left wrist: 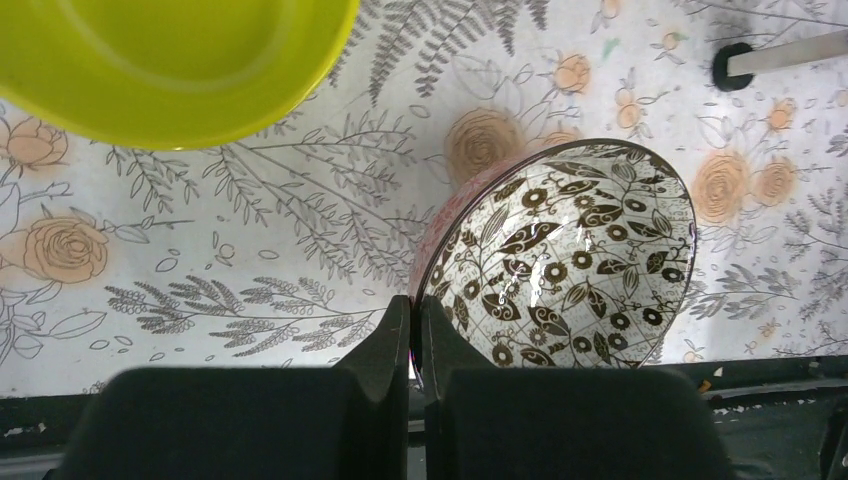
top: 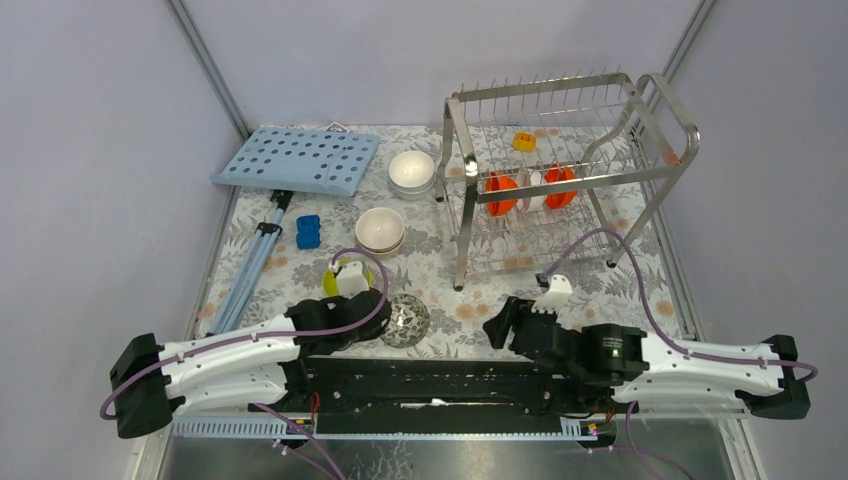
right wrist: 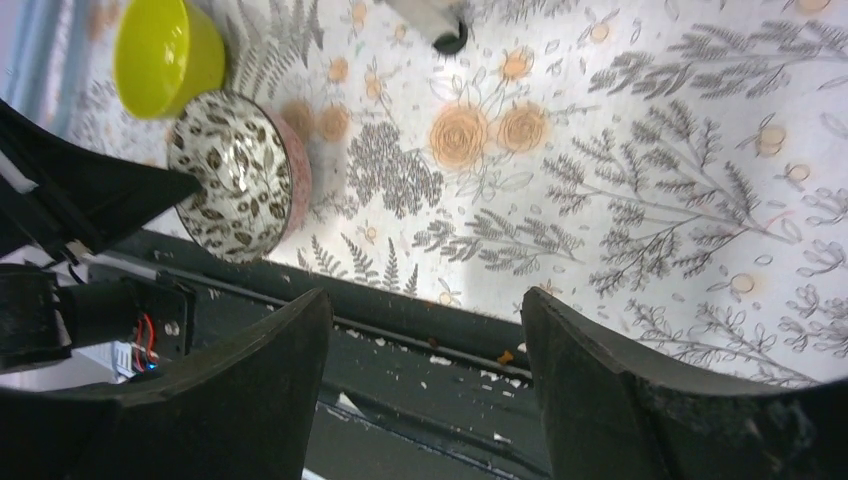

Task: Unload the bowls from the dish rack
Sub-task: Place the bowl at the center of the board, then adjust the dish rack at the center of the board.

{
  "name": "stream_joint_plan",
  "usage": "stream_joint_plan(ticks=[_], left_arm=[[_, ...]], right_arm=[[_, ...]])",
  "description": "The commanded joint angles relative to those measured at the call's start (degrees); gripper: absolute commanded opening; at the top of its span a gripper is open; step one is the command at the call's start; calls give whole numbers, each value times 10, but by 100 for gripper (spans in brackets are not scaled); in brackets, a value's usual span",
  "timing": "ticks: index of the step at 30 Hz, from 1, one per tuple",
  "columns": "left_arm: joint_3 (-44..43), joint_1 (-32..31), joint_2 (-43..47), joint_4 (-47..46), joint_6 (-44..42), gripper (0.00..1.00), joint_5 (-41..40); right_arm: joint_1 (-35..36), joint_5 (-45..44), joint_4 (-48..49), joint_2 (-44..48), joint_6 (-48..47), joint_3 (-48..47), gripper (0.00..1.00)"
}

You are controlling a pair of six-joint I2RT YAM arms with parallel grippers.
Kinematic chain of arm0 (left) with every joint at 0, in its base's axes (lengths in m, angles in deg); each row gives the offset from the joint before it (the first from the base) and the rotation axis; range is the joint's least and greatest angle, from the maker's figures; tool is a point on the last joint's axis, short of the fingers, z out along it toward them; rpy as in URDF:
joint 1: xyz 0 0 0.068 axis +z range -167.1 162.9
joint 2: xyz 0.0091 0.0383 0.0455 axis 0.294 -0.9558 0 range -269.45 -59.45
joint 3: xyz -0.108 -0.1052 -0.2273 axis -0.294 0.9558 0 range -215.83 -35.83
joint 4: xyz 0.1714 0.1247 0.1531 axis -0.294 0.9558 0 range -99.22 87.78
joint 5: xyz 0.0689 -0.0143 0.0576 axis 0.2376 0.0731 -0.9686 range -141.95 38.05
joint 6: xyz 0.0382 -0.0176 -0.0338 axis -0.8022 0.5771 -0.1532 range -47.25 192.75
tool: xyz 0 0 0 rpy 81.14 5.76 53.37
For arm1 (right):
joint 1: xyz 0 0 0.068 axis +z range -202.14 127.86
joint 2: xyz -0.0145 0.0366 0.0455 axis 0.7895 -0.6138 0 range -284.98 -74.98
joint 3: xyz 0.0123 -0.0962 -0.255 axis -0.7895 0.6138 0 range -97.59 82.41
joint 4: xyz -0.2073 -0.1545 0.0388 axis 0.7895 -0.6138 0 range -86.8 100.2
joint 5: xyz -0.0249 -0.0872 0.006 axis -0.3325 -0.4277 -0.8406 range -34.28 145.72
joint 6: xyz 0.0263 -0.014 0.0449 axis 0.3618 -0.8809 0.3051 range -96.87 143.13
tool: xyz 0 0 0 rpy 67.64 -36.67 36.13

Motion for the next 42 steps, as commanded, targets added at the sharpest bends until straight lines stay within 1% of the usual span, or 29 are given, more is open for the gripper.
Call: stream_joint_plan(ticks=[1,8,12,13,16,18,22,26,28,30,32,36,38,42], left_arm=[[13,19,22,-29,10,0,34],[26,23,16,-33,27,0,40],[28,23,15,-34,29,0,40],[29,24,15,-33,30,4,41],[33,24,17,-34,34,18,41],[34,24,19,-33,34,25,43],[31,24,25,-29,32,40,39],[4,24,46,-9,24,70,32],[-15,24,60,0,15,80,27],[-36,24,76,1,-2,87,26],[-60,24,86,-4,-34,90,26],[-110,24,78,-35,-110,92,30],[-128,24,70,-67,-153,92,44],[-138,24,61,-170,-242,92,67]], right_arm=[[3,-83,3,48,-17,22,75],[2,-99,90,52,-125,24,74],[3,-109,122,40,-155,19,74],[3,-113,126,39,-160,17,75],[3,-117,132,38,-173,13,75],[3,-116,131,42,-181,11,76],[2,-98,140,61,-208,8,77],[2,-83,135,85,-231,-1,78],[3,-75,122,95,-241,-7,78],[3,-67,108,106,-255,-14,78],[2,-61,104,116,-266,-18,78],[3,-53,111,137,-289,-17,78],[2,-53,111,146,-297,-16,78],[2,-35,121,157,-322,-12,78]])
